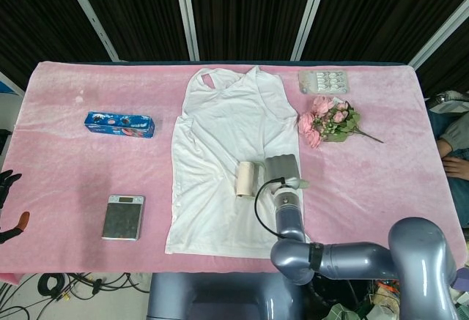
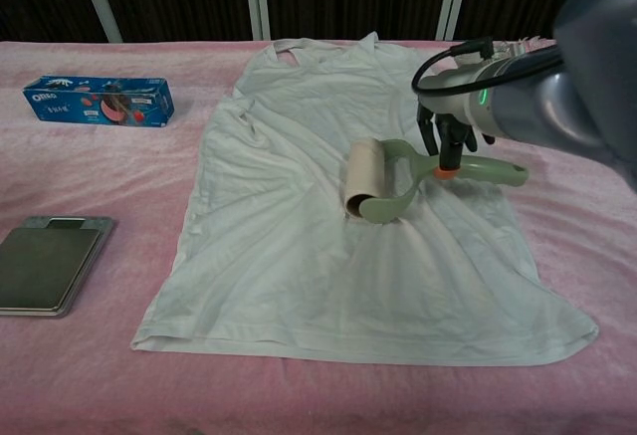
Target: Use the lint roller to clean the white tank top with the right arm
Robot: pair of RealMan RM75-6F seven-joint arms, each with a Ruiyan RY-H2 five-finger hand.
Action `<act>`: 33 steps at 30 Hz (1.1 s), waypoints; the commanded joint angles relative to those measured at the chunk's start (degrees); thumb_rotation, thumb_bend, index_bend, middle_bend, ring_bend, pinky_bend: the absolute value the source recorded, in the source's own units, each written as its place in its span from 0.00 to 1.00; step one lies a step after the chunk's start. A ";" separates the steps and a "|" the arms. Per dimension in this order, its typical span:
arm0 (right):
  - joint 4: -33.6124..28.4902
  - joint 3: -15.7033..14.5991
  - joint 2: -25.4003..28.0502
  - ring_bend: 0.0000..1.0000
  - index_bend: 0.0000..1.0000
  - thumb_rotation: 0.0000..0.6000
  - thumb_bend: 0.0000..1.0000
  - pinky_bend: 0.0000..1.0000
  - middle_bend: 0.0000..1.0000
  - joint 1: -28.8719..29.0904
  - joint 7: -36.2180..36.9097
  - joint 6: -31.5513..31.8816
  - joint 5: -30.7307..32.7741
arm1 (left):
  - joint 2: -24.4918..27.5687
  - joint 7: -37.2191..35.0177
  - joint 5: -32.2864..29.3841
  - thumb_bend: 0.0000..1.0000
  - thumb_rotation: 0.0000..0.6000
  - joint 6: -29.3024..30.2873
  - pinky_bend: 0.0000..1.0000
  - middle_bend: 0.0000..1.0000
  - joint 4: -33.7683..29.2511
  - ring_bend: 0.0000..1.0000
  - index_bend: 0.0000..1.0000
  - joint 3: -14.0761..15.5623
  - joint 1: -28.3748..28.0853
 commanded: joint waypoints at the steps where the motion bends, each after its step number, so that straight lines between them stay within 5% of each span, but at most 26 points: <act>1: -3.18 -2.07 4.03 0.55 0.69 1.00 0.57 0.52 0.53 -3.03 1.11 0.05 -0.59 | -0.01 0.02 0.00 0.38 1.00 0.00 0.05 0.09 0.03 0.04 0.14 0.00 0.00; 15: -6.43 -4.95 11.30 0.55 0.69 1.00 0.58 0.52 0.53 -7.32 3.22 -1.50 -1.74 | -0.44 0.43 0.00 0.38 1.00 0.11 0.05 0.09 -0.16 0.04 0.14 -0.13 -0.11; 33: -0.70 -0.84 2.89 0.55 0.69 1.00 0.58 0.52 0.53 -0.03 -0.16 -3.81 1.13 | -0.29 -0.10 -0.17 0.38 1.00 -0.37 0.05 0.09 -0.16 0.04 0.14 -0.29 -0.39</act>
